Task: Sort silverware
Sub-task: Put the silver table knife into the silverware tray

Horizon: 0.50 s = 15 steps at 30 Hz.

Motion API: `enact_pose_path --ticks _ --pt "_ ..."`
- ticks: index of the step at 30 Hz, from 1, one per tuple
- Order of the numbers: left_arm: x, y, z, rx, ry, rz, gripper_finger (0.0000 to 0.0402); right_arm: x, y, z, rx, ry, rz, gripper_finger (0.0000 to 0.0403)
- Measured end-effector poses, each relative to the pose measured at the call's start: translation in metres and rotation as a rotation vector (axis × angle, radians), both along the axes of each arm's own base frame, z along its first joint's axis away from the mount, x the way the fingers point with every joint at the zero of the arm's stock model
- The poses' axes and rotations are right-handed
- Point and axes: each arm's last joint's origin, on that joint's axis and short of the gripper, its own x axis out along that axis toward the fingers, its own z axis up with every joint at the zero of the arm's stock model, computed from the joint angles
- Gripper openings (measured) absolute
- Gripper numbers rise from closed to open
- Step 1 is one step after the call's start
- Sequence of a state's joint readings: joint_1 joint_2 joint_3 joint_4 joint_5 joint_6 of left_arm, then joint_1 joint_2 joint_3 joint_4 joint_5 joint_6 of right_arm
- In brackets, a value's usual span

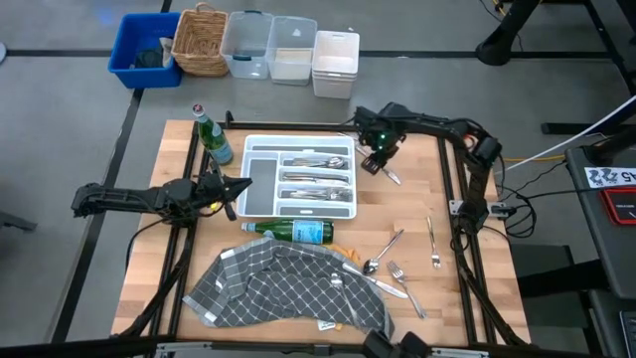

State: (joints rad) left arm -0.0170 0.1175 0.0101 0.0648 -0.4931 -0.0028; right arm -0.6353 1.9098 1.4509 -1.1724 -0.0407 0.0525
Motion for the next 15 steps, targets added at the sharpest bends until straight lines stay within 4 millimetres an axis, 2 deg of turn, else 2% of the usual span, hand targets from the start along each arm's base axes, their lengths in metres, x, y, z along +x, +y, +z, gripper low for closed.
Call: enact_pose_path --ticks 4,7,11,15 --pt "0.000 0.000 0.000 -0.020 -0.011 0.001 0.0021 -0.006 0.005 0.027 -0.074 -0.089 0.000 0.0143" --pt "0.000 0.000 0.000 -0.038 -0.020 0.002 0.0021 -0.013 0.009 0.035 -0.161 -0.200 0.002 0.0143" --pt "0.000 0.000 0.000 -0.043 -0.022 0.002 0.0021 -0.024 0.018 0.015 -0.233 -0.347 0.005 0.0143" --pt "0.000 0.000 0.000 -0.041 -0.021 0.002 0.0021 -0.036 0.026 -0.011 -0.242 -0.302 -0.024 0.0143"
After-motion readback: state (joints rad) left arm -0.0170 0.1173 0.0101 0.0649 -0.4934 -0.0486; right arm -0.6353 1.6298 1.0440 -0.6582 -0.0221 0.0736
